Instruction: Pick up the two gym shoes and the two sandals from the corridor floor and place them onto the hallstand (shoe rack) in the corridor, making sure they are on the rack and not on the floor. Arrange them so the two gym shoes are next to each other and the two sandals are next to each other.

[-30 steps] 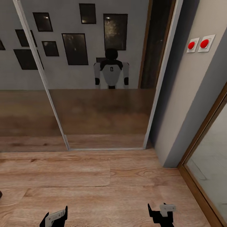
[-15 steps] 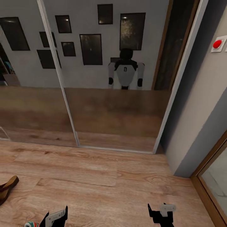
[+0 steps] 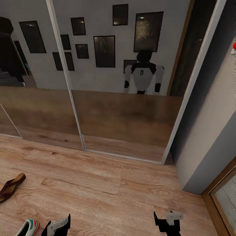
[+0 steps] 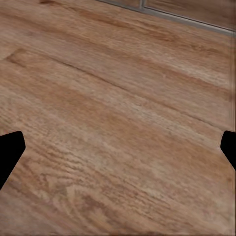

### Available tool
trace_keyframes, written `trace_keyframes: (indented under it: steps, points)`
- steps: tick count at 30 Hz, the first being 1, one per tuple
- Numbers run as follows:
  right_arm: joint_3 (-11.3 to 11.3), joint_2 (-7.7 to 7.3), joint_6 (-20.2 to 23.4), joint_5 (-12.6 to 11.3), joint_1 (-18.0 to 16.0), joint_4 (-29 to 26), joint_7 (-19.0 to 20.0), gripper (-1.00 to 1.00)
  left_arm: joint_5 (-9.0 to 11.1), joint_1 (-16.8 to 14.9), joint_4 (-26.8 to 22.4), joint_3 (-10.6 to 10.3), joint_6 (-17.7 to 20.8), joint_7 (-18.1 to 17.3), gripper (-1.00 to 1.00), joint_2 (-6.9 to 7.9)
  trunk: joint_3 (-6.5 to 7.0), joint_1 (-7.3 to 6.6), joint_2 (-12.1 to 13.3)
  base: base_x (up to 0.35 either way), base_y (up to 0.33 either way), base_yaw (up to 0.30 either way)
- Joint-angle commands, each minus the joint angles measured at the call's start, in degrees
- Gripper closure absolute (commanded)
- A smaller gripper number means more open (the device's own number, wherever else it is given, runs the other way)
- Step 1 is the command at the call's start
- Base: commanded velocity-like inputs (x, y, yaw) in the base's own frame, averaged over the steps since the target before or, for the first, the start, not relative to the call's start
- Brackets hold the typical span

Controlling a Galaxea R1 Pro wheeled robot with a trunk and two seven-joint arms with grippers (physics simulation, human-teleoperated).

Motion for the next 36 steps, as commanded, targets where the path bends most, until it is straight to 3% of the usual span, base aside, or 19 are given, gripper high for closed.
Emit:
trace_keyframes:
  steps: [1,14,36]
  points:
    - [-0.48,0.02,-0.16,0.55,-0.03,0.04,0.11,-1.0,0.51,-0.02,0.03,-0.15,-0.18,-0.08,-1.0,0.02,-0.05,-0.01,-0.02,0.001,-0.272,0.039]
    - [-0.48,0.02,-0.16,0.55,-0.03,0.04,0.15,-1.0,0.65,-0.02,0.03,-0.15,-0.2,-0.06,-1.0,0.02,-0.05,-0.01,-0.02,0.0,-0.091,0.031]
    - [-0.48,0.02,-0.16,0.55,-0.03,0.04,0.08,-1.0,0.75,-0.02,0.03,-0.15,-0.23,-0.06,-1.0,0.02,-0.05,-0.01,-0.02,0.0,-0.001,0.256]
